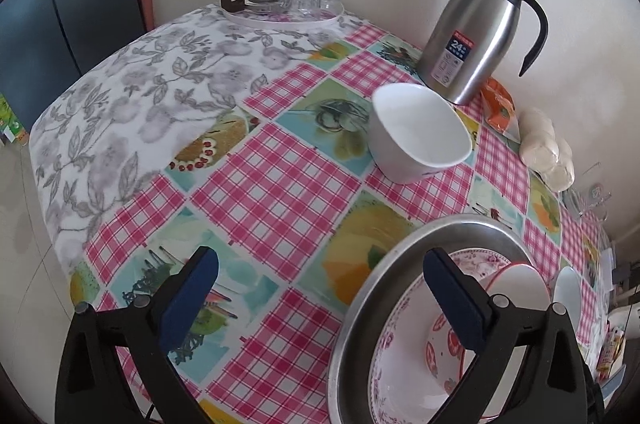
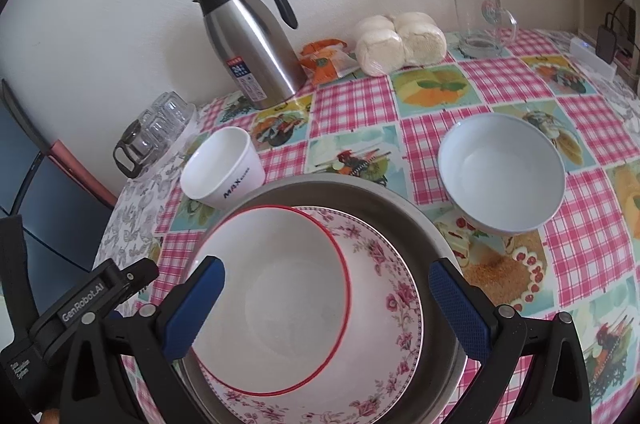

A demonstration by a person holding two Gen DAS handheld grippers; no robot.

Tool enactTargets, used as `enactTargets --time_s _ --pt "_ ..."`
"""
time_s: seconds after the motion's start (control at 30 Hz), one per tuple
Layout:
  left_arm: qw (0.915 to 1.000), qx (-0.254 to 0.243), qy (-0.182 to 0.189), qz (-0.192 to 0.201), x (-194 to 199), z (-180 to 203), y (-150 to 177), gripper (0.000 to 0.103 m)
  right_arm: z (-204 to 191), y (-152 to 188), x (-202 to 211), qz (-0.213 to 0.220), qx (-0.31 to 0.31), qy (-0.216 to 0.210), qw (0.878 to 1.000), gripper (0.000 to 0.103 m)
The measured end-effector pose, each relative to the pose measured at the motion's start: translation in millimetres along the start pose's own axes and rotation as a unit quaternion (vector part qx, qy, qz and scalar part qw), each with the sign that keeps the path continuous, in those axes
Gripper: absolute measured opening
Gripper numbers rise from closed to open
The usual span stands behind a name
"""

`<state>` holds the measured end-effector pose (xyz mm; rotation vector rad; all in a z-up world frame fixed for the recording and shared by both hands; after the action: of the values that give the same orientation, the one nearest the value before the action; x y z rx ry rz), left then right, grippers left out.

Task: Organize plates and bowls
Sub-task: 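Move the left gripper toward the white MAX cup while the right gripper rises from the tray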

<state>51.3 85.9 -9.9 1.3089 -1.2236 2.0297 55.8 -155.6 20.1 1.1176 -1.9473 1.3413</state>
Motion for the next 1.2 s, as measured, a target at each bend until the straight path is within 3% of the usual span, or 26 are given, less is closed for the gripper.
enactTargets --time_s 0.47,0.77,1.03,1.2 --pt "0.9989 0.032 -0.011 0.033 12 -33 -17 0.102 -30 2 7 0.022 0.025 -0.028 0.999 0.103" --pt "0.997 0.051 -0.01 0.057 19 -61 -29 0.102 -60 12 2 0.01 0.064 -0.039 0.997 0.103" --pt "0.9975 0.047 0.012 0.051 12 -76 -40 0.102 -81 19 -6 0.012 0.089 -0.034 0.995 0.103" --pt "0.995 0.048 0.033 0.081 16 -82 -52 0.102 -87 19 -11 0.011 0.091 -0.021 0.996 0.103"
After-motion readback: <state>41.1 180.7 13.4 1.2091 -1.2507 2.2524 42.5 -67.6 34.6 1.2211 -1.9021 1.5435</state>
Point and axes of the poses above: each gripper's, at about its wrist camera, not at the fingertips, and x roughly against the way its jaws point, z to its right, y to its underside, the point moved 2 cm from there along -x, roughly the way its jaws point, and after that the axes turned 3 degrees about -z, right-handed, at the moved point
